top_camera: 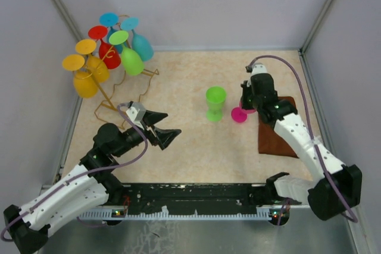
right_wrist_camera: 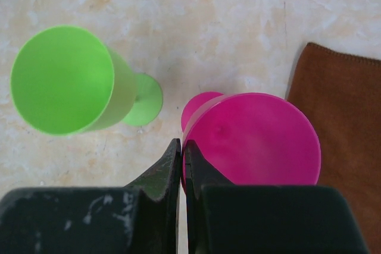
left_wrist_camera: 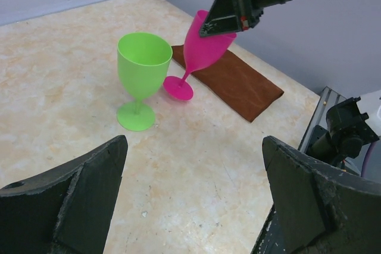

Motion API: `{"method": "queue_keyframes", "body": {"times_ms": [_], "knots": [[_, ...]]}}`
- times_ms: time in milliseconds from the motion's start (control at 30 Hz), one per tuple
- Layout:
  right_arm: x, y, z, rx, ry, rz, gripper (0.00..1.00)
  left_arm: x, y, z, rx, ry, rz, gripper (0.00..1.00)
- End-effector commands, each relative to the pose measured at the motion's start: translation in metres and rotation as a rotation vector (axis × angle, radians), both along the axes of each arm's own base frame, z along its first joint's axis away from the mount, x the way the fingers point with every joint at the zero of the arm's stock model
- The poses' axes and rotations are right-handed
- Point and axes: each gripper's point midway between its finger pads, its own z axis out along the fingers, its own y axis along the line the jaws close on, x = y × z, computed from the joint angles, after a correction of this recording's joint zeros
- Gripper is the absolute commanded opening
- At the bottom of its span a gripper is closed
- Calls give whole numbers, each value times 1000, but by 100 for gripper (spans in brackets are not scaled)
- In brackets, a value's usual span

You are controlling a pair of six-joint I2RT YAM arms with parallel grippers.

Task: Take the wine glass off the wine glass rack
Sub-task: Place the wine glass at the center of the board.

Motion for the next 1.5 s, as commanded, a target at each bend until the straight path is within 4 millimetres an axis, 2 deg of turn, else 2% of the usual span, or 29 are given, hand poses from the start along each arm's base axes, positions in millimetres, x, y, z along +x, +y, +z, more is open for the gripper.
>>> {"method": "queue_keyframes", "body": {"times_ms": [0, 133, 233, 367, 933, 1167, 1467], "knots": [[57, 9, 30, -1, -126, -31, 0, -4, -2, 11, -32, 10, -21, 100], [76, 20, 13, -21, -60, 1, 0, -4, -2, 18, -34, 17, -20, 100], [82, 28, 13, -4, -63, 25, 0, -6, 1, 20, -34, 10, -17, 100], [86, 27, 11, -29, -56, 33, 0, -12, 0, 18, -24, -8, -47, 100], [81, 37, 2, -55, 24, 126, 6, -11, -1, 15, -23, 8, -43, 100], [85, 34, -2, -95, 64, 112, 7, -9, -2, 12, -18, 17, -43, 100], [82, 43, 1, -63, 61, 156, 13, -8, -6, 10, -17, 26, -53, 100]]}}
